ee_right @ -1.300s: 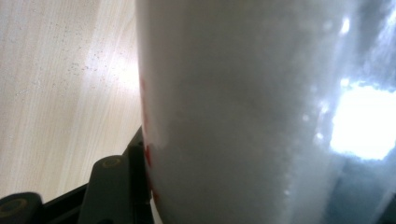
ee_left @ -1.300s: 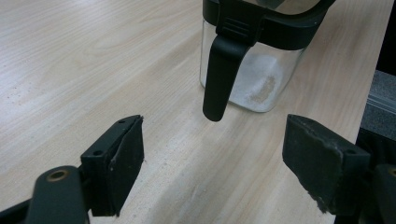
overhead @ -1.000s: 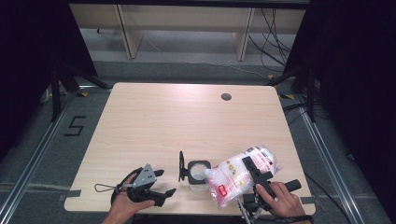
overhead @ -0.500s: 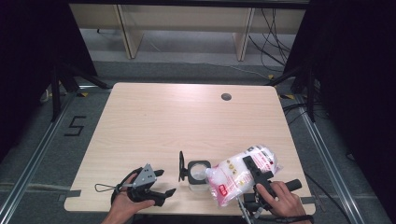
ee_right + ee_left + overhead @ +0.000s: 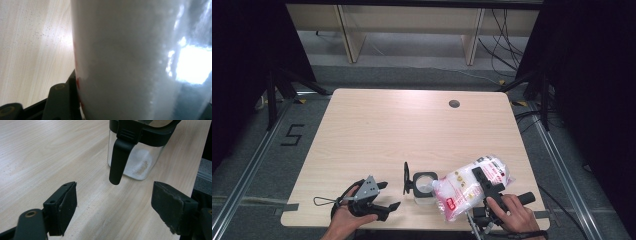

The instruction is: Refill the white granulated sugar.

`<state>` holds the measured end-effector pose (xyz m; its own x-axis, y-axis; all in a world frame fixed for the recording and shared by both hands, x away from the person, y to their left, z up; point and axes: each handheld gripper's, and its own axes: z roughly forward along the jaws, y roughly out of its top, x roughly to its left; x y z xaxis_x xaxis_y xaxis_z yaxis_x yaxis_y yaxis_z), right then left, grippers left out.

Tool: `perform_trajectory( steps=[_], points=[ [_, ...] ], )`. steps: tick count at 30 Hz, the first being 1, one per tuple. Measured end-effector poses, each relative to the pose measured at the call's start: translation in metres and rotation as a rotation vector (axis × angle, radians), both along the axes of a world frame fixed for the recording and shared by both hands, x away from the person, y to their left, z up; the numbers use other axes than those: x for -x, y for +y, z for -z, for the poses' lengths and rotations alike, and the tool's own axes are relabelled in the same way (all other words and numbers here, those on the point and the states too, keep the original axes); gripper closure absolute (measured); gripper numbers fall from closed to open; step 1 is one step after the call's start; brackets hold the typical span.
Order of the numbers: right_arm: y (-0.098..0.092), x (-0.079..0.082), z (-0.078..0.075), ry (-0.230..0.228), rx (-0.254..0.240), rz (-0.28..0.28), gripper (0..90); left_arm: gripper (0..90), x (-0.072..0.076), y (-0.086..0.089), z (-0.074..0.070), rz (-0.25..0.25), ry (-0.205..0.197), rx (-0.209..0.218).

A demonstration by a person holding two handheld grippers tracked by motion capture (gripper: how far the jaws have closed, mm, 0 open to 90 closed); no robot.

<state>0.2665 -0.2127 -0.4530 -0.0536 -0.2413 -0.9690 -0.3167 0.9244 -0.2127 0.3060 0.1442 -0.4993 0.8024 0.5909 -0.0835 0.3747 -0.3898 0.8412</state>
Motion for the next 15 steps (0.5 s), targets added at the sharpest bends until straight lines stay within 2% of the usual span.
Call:
perform_trajectory(
  steps=[3,8,15],
  points=[
    [-0.0005,0.0005,0.0005,0.004,-0.009,0.012,43.2,20.3,-0.0008,0.0008,-0.0002,0.009,-0.018,-0.004],
    [-0.0005,0.0002,-0.0007,-0.008,-0.002,-0.001,43.2,20.3,-0.0002,0.0011,-0.0006,0.001,-0.014,-0.005],
    [-0.0009,0.0005,-0.0001,-0.002,-0.005,0.006,43.3,20.3,0.0000,0.0007,-0.0002,-0.005,-0.008,0.000]
  ],
)
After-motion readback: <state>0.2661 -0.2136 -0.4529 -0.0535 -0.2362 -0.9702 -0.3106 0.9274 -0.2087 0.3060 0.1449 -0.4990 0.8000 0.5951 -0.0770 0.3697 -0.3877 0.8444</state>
